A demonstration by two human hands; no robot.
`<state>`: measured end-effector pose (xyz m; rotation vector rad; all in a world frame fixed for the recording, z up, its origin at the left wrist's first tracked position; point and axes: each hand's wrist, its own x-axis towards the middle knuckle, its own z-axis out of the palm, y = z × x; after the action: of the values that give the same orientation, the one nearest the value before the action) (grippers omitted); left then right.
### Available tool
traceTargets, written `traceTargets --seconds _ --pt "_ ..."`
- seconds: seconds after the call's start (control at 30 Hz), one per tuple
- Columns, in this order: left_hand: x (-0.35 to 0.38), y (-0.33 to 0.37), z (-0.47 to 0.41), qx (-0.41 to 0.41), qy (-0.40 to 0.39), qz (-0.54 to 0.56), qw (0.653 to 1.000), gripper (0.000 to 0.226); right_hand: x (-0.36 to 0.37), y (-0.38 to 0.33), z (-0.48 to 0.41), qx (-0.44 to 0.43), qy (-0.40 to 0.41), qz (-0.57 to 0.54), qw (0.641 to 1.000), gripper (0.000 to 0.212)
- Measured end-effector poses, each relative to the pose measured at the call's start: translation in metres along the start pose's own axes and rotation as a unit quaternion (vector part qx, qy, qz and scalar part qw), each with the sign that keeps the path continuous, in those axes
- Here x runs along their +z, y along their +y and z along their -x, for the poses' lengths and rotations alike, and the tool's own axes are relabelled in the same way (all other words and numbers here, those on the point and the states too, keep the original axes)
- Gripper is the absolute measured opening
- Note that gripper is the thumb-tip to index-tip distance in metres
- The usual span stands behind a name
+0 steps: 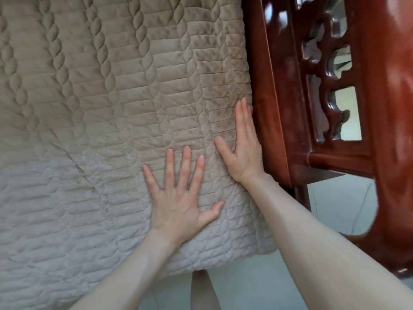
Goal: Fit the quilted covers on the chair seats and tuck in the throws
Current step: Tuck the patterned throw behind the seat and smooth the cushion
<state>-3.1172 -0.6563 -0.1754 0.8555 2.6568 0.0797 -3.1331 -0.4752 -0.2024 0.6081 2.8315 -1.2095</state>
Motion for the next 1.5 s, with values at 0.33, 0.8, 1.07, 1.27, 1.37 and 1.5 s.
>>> traceTargets --seconds 0.33,0.8,1.07,1.27,1.37,1.5 --pt "-0.006 -0.007 0.027 0.047 0.048 0.011 0.998 0.088 -0.019 -0.010 0.085 -0.021 -0.001 0.078 0.997 0.077" --pt "0.040 0.015 0.047 0.051 0.076 -0.082 0.992 0.095 0.006 0.045 0.124 -0.017 0.053 0.008 0.998 0.071" --pt "0.008 -0.004 0.061 0.036 0.030 -0.013 0.999 0.074 -0.020 0.008 0.138 0.020 -0.009 0.117 0.993 0.071" --pt "-0.033 -0.079 0.039 -0.151 0.001 0.043 0.988 0.079 -0.036 -0.032 0.075 -0.051 -0.114 0.161 0.979 0.073" --pt "-0.039 -0.102 0.021 -0.118 0.003 0.027 0.993 0.077 -0.022 -0.051 0.036 -0.080 -0.114 0.203 0.969 0.073" --pt "-0.040 -0.109 -0.011 -0.095 0.035 0.015 0.995 0.074 -0.004 -0.068 -0.010 -0.123 -0.092 0.220 0.963 0.070"
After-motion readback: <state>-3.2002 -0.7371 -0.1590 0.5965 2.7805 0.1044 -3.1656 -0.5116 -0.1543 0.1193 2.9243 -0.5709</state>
